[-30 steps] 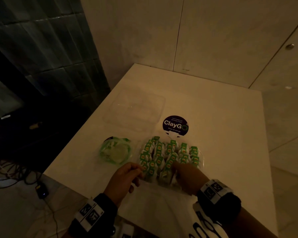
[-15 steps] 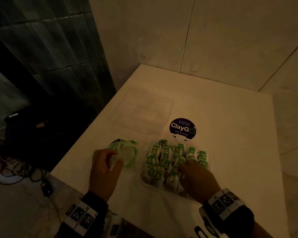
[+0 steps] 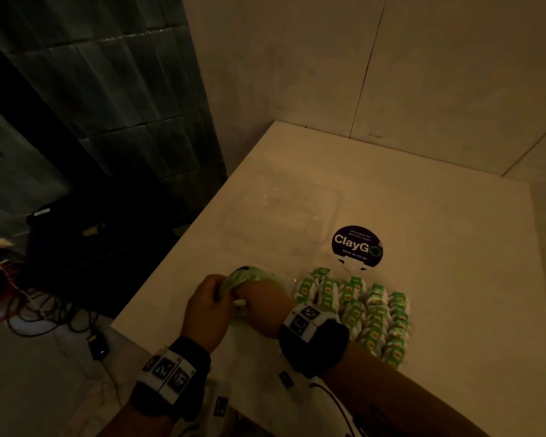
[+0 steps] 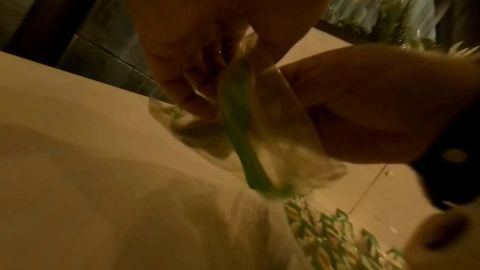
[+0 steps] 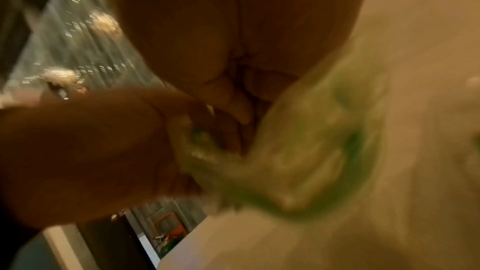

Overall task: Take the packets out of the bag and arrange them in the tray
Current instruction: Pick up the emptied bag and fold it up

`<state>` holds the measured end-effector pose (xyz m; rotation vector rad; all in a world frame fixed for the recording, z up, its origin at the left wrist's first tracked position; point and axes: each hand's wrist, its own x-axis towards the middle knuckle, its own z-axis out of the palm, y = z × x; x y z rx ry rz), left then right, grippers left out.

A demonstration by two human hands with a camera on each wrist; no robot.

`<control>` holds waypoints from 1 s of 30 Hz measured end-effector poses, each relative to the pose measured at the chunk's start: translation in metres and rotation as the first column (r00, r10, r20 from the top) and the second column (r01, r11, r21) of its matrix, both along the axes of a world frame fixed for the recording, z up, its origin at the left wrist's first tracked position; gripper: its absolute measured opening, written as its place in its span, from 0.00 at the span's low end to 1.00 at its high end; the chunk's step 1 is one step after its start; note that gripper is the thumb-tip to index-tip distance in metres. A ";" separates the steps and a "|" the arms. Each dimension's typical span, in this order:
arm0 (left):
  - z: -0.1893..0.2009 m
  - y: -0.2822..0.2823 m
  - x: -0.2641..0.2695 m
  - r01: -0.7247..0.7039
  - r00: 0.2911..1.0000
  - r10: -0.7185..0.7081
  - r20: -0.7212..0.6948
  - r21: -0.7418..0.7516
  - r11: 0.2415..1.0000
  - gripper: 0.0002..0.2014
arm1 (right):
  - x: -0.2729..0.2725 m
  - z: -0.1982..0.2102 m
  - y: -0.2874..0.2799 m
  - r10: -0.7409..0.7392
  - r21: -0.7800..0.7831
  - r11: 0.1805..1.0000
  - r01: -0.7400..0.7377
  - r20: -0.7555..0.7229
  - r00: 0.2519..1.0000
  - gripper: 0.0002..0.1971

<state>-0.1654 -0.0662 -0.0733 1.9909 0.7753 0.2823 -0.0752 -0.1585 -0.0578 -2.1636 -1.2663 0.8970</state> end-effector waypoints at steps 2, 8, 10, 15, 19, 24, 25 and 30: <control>0.004 -0.002 -0.004 0.041 0.998 -0.042 0.041 0.022 0.999 0.05 | 0.000 -0.004 0.009 -0.004 -0.032 0.999 0.003 -0.013 1.000 0.13; 0.006 -0.006 -0.020 0.159 0.982 -0.171 0.083 0.134 0.978 0.09 | -0.003 -0.001 0.006 0.122 -0.299 0.947 -0.113 0.010 0.992 0.16; 0.009 -0.008 -0.026 0.184 0.975 -0.200 0.100 0.150 0.971 0.08 | -0.004 0.004 -0.001 0.139 -0.352 0.929 -0.114 0.046 0.989 0.18; 0.008 0.006 -0.030 0.177 0.975 -0.197 0.103 0.175 0.969 0.08 | -0.007 0.020 -0.009 0.206 -0.170 0.968 -0.187 0.102 0.973 0.20; 0.010 0.009 -0.024 -0.012 0.994 0.033 0.105 -0.188 0.982 0.09 | -0.008 0.034 -0.026 0.119 0.224 0.954 -0.201 0.335 0.935 0.16; 0.028 -0.007 -0.015 -0.069 0.956 0.131 0.263 -0.234 0.970 0.06 | -0.004 0.039 -0.053 -0.343 0.391 0.913 0.118 0.577 0.741 0.27; 0.033 -0.012 -0.013 -0.017 0.944 0.099 0.315 -0.253 0.967 0.05 | -0.003 0.044 -0.056 -0.392 0.363 0.907 0.212 0.548 0.739 0.29; 0.049 -0.041 -0.002 0.201 0.947 -0.142 0.287 -0.187 0.962 0.09 | 0.005 0.061 -0.074 -0.450 0.261 0.661 0.704 -0.613 0.650 0.08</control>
